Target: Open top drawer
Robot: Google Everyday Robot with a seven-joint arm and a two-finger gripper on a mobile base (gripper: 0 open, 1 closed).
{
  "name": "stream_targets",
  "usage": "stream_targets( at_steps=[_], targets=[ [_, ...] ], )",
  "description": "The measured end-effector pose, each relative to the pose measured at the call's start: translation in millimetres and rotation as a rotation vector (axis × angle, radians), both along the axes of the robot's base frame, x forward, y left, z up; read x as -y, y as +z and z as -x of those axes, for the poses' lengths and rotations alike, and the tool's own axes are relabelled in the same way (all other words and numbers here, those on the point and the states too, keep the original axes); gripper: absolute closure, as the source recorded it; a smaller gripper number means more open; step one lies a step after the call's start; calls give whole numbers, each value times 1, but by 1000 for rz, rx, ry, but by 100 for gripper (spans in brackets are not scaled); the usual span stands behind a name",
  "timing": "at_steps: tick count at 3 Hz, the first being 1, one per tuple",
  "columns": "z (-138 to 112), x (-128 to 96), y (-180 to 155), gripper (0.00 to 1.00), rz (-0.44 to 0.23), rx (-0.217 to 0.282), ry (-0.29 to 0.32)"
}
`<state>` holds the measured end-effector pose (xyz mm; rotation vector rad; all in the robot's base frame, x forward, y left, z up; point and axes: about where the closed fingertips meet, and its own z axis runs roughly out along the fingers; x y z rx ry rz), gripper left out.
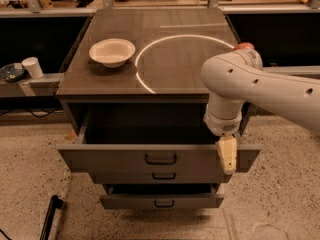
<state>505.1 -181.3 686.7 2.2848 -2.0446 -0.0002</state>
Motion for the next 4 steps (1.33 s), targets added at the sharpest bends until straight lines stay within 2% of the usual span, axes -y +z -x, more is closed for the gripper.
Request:
stream_targets(
  at_steps=[1, 2, 3, 4],
  targets=[
    [29, -4, -15, 22, -107, -112, 21],
    [48, -8, -19, 36, -161, -165, 36],
    [64, -10, -6, 55, -194, -175, 59],
    [75, -21, 25, 64, -208, -135, 110]
  ],
)
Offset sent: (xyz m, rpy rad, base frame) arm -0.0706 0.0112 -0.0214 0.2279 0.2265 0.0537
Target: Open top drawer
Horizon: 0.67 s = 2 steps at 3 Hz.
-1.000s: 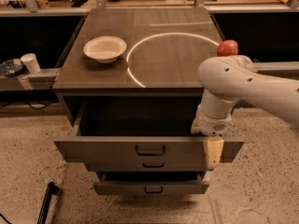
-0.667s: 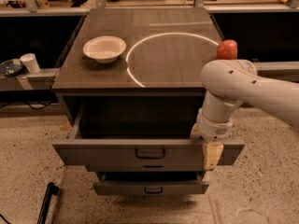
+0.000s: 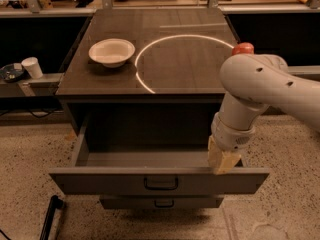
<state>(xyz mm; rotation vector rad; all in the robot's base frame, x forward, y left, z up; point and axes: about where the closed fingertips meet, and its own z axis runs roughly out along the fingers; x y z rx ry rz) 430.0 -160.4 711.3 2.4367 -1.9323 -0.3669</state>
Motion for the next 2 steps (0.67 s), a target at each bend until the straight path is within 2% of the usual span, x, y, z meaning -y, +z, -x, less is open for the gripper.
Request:
stream_targets(
  at_steps=[1, 2],
  targets=[
    [5, -10, 32, 63, -24, 57, 38],
    [-1, -17, 54, 63, -45, 115, 55]
  ],
)
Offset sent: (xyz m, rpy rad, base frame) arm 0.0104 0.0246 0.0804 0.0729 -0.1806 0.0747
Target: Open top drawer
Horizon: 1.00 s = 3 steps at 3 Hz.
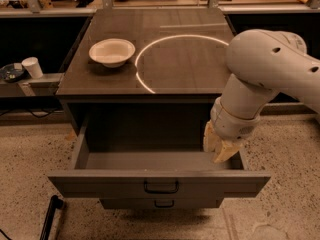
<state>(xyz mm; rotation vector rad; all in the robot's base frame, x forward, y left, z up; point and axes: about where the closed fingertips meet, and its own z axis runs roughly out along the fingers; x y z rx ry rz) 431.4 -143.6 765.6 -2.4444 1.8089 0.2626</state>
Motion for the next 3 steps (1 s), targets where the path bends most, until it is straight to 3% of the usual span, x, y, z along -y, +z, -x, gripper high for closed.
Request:
stream_targets(
  at_steps=[1, 2, 3],
  targets=[
    [-12, -1, 18, 44, -4, 101, -2],
    [-38, 9, -12, 50, 32, 168, -62],
    [-57, 22, -37, 74, 33, 214, -140]
  ],
)
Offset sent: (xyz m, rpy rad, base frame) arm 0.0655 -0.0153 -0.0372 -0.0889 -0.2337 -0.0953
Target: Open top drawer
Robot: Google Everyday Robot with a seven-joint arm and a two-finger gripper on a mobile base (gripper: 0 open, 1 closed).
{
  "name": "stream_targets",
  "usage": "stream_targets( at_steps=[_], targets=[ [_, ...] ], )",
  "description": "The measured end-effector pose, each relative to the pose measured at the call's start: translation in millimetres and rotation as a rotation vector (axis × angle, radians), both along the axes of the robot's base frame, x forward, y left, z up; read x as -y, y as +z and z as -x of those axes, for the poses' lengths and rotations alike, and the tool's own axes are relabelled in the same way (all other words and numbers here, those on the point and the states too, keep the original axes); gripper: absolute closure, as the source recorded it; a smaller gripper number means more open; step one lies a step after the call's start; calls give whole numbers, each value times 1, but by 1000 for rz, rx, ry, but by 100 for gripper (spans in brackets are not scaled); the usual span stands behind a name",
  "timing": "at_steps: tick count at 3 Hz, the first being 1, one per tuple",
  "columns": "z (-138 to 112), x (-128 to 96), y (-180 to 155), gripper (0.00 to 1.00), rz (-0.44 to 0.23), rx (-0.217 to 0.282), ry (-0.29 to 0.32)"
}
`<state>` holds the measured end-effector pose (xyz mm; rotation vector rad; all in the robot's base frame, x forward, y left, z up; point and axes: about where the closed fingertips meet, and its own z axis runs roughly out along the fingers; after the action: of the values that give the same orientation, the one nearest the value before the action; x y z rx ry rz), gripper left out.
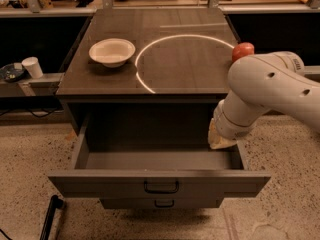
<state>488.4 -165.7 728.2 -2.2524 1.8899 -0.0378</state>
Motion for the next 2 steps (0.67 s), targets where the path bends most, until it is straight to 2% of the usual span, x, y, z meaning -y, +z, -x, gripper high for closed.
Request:
stream_targets(
  at_steps=[1, 2],
  targets=[
    [-11, 9, -31, 100, 29, -8, -33],
    [-3, 16, -61, 100, 67, -49, -55]
  ],
)
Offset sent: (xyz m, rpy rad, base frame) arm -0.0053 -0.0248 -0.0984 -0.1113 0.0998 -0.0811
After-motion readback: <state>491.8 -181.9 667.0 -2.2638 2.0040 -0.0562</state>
